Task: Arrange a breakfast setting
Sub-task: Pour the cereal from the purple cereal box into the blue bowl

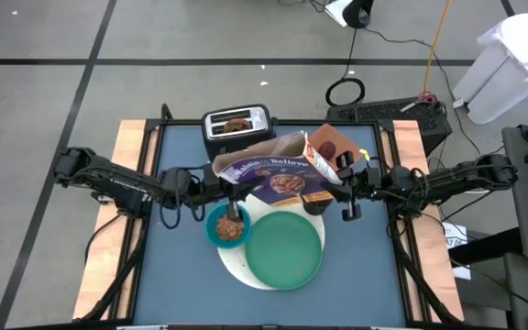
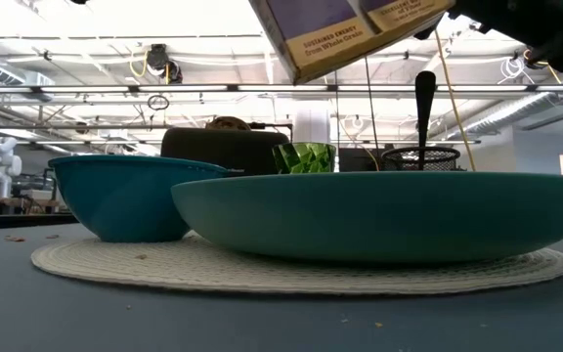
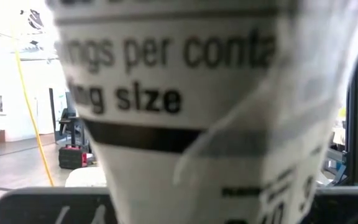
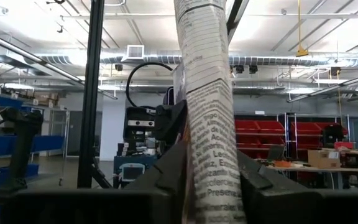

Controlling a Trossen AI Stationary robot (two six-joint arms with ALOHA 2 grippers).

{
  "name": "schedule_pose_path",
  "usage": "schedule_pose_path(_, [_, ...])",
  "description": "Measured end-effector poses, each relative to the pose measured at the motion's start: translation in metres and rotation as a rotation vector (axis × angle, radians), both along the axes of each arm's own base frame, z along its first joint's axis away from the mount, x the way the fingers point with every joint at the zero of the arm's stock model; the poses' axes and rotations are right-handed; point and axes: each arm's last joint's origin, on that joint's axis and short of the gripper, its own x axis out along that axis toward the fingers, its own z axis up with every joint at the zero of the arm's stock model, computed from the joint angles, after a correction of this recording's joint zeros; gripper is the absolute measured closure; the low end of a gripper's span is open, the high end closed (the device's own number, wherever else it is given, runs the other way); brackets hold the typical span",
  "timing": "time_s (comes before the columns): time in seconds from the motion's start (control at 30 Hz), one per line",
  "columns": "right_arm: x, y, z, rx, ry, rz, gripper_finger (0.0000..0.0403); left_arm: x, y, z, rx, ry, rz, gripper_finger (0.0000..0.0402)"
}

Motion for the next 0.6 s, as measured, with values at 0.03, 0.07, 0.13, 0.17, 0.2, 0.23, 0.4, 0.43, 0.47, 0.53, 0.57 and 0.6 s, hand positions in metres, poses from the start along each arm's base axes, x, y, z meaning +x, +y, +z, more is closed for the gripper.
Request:
schedule_pose_path(0.03, [0.000,0.000,0.000,0.000,0.000,0.000,0.0315,-0.001,0.000,0.001,0.000,-0.003,0.001,0.0324])
schedule_pose_path(0.07, [0.000,0.000,0.000,0.000,0.001,0.000,0.0303,-0.001,0.000,0.002,0.000,-0.004,0.001,0.0324])
schedule_pose_path(0.13, [0.000,0.000,0.000,0.001,0.002,-0.003,0.0276,-0.002,0.001,0.002,0.001,-0.004,0.005,0.0324])
schedule_pose_path(0.17, [0.000,0.000,0.000,0.004,0.002,-0.009,0.0262,-0.002,0.001,0.003,0.003,-0.006,0.007,0.0325])
schedule_pose_path(0.2, [0.000,-0.001,0.000,0.011,0.004,-0.023,0.0249,-0.004,0.001,0.004,0.007,-0.006,0.010,0.0325])
schedule_pose_path(0.23, [0.000,-0.001,0.000,0.017,0.003,-0.033,0.0235,-0.005,0.001,0.005,0.014,-0.005,0.012,0.0325])
schedule_pose_path(0.4, [-0.003,-0.003,0.003,0.050,-0.009,-0.097,0.0183,-0.013,0.002,0.013,0.020,-0.026,0.026,0.0326])
schedule_pose_path(0.43, [-0.004,-0.004,0.004,0.057,-0.012,-0.108,0.0176,-0.015,0.003,0.016,0.027,-0.033,0.030,0.0326])
schedule_pose_path(0.47, [-0.005,-0.004,0.005,0.061,-0.019,-0.116,0.0170,-0.017,0.003,0.018,0.036,-0.038,0.034,0.0326])
schedule_pose_path(0.53, [-0.007,-0.004,0.006,0.052,-0.024,-0.123,0.0162,-0.023,0.004,0.023,0.049,-0.033,0.043,0.0326])
schedule_pose_path(0.57, [-0.008,-0.004,0.007,0.042,-0.020,-0.129,0.0159,-0.025,0.005,0.025,0.052,-0.028,0.048,0.0326])
schedule_pose_path(0.6, [-0.008,-0.004,0.007,0.036,-0.018,-0.132,0.0157,-0.028,0.005,0.027,0.050,-0.025,0.055,0.0326])
